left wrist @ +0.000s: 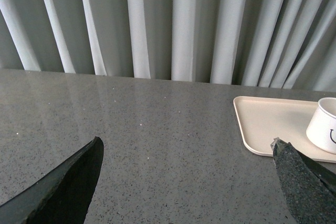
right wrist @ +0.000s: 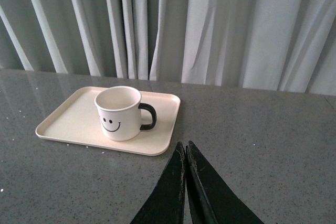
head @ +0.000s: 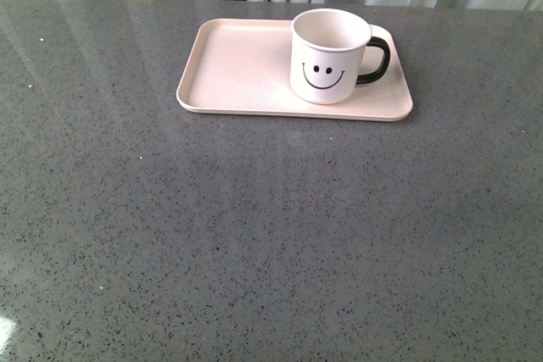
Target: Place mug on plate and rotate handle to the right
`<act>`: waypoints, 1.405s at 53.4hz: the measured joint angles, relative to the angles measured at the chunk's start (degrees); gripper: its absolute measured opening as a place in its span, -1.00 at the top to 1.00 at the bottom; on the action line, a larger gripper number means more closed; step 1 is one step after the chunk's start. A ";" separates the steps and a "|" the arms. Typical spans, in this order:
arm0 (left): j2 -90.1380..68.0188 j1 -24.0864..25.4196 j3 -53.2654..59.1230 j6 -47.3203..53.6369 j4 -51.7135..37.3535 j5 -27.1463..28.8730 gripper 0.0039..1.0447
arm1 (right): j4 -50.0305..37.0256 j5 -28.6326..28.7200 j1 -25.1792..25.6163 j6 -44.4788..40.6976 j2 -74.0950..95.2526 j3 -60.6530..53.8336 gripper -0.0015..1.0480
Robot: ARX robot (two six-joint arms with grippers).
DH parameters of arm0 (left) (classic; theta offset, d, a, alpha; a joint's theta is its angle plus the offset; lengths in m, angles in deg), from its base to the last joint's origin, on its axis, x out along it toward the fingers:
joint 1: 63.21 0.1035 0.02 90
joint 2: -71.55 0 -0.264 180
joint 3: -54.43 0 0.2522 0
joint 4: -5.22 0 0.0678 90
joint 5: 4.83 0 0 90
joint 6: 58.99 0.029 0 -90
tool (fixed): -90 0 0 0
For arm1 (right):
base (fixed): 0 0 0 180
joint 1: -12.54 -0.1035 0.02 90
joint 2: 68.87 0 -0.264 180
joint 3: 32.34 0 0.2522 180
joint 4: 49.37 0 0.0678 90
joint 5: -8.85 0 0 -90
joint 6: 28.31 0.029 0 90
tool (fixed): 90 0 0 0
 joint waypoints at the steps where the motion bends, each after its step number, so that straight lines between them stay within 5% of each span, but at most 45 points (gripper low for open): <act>1: 0.00 0.00 0.00 0.00 0.00 0.00 -0.83 | 0.57 0.00 0.00 0.00 -0.55 0.00 0.97; 15: 0.00 0.00 0.00 0.00 0.00 0.00 -0.83 | 5.31 0.00 0.00 0.00 -5.31 0.00 0.97; 19: 0.00 0.00 0.00 0.02 0.00 0.02 -0.83 | 14.40 -0.11 0.00 0.00 -12.59 0.00 0.97; 31: 0.00 0.00 0.00 0.02 0.00 0.00 -0.83 | 15.26 -0.02 0.00 0.00 -14.93 0.00 0.97; 62: 0.00 0.00 0.00 0.00 -0.02 0.00 -0.83 | 15.26 0.00 0.00 0.00 -14.99 0.00 -0.80; 75: 0.00 0.00 0.00 0.00 -0.02 0.00 -0.83 | 15.26 0.00 0.00 0.02 -14.99 0.00 -0.82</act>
